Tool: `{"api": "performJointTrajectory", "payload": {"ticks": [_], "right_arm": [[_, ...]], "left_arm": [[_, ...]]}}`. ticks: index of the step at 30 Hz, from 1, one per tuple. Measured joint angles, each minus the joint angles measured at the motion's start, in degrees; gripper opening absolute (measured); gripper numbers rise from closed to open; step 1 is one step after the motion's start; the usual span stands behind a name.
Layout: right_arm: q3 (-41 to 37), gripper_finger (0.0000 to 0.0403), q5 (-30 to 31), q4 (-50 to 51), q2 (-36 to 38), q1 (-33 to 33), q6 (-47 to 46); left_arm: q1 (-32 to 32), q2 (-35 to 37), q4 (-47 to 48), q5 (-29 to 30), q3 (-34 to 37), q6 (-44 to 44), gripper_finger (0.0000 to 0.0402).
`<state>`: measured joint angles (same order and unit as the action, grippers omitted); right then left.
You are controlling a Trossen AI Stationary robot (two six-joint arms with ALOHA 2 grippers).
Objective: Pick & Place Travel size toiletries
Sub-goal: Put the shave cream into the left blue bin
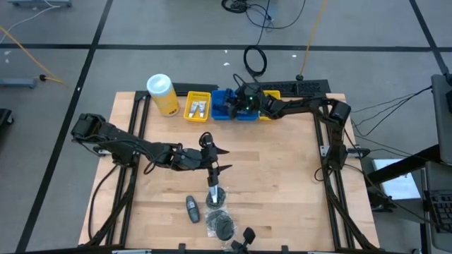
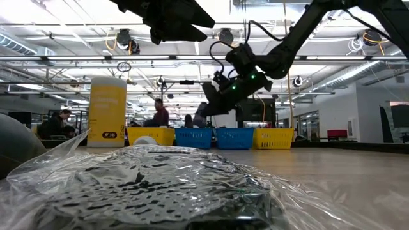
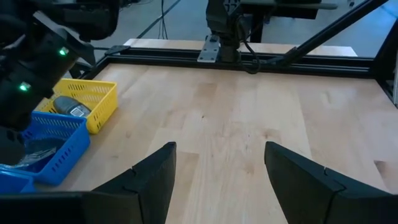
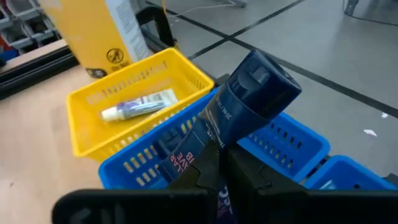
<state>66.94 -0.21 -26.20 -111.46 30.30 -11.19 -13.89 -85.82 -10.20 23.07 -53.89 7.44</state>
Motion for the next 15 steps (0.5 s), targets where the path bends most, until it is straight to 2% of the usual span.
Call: {"api": "performJointTrajectory", "payload": {"ticks": [15], "right_arm": [[0.06, 0.0009, -0.09, 1.01, -0.02, 0.01, 0.03]], "left_arm": [[0.00, 0.02, 0.11, 0.00, 0.00, 0.01, 0.0243]]}}
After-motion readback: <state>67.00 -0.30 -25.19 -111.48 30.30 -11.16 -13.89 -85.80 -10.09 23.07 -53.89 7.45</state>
